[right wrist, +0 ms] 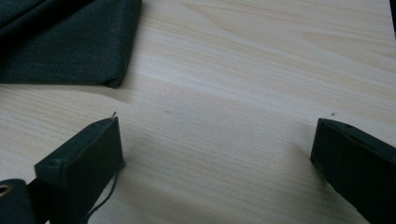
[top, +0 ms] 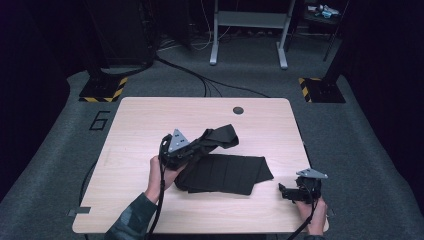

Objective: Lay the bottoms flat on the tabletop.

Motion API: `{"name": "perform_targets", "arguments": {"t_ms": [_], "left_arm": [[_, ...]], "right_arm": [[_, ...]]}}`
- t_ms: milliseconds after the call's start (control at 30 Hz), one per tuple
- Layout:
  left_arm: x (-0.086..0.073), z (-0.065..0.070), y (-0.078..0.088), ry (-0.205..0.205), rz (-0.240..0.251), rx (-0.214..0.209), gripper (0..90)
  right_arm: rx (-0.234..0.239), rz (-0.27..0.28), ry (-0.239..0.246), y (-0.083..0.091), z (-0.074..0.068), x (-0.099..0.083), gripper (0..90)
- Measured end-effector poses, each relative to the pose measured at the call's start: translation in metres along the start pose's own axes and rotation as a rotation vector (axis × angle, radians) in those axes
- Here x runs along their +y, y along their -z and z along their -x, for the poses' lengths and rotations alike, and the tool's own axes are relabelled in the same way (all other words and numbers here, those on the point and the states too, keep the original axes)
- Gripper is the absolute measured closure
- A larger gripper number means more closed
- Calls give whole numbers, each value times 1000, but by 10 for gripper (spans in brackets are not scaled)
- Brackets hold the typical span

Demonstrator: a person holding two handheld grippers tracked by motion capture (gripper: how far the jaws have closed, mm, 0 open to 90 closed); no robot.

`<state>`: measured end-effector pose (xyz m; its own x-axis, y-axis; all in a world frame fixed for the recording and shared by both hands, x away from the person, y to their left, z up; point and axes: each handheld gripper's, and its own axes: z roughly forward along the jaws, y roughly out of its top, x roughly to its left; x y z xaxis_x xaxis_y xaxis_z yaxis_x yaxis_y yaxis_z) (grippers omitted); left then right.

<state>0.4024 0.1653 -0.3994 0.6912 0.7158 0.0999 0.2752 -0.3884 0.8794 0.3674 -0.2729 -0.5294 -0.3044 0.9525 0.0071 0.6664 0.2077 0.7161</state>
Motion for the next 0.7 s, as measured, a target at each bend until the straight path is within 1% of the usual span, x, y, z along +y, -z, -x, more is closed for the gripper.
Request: {"name": "perform_targets", "arguments": {"t_ms": [33, 167, 200, 267, 300, 333, 367, 400, 433, 467, 500, 567, 633, 667, 700], "left_arm": [[-3, -6, 7, 12, 11, 17, 826], [-11, -15, 19, 45, 22, 41, 826], [-15, -19, 22, 52, 31, 55, 826], [-17, -21, 25, 58, 24, 58, 826], [-21, -24, 29, 65, 30, 74, 826], [-27, -29, 34, 81, 25, 90, 826], [-31, -32, 37, 95, 20, 91, 826], [-31, -32, 37, 95, 20, 91, 826], [-34, -36, 40, 99, 14, 100, 826], [-43, -43, 46, 128, 22, 119, 827], [-47, -46, 49, 143, 25, 128, 827], [-53, -51, 55, 160, 23, 141, 828], [-60, -54, 59, 186, 32, 159, 828], [-63, -57, 63, 192, 32, 169, 829], [-63, -57, 63, 192, 32, 169, 829]], "right_arm": [[0, 0, 1, 0, 0, 0, 16], [0, 0, 0, 0, 0, 0, 17], [-1, 1, -1, 0, 0, 0, 17], [-1, 0, -2, 0, 0, 0, 17], [-2, 0, -2, 0, 0, 0, 17], [-2, 0, -3, 0, 0, 0, 17], [-2, 0, -2, 0, 0, 0, 17], [-2, 0, -2, 0, 0, 0, 17], [-2, 0, -2, 0, 0, 0, 17], [-2, 0, -3, 0, 0, 0, 17], [-2, 0, -2, 0, 0, 0, 17], [-2, 0, -3, 0, 0, 0, 17], [-3, -1, -3, 0, 0, 0, 17], [-3, 0, -4, 0, 0, 0, 17], [-3, 0, -4, 0, 0, 0, 17]]}}
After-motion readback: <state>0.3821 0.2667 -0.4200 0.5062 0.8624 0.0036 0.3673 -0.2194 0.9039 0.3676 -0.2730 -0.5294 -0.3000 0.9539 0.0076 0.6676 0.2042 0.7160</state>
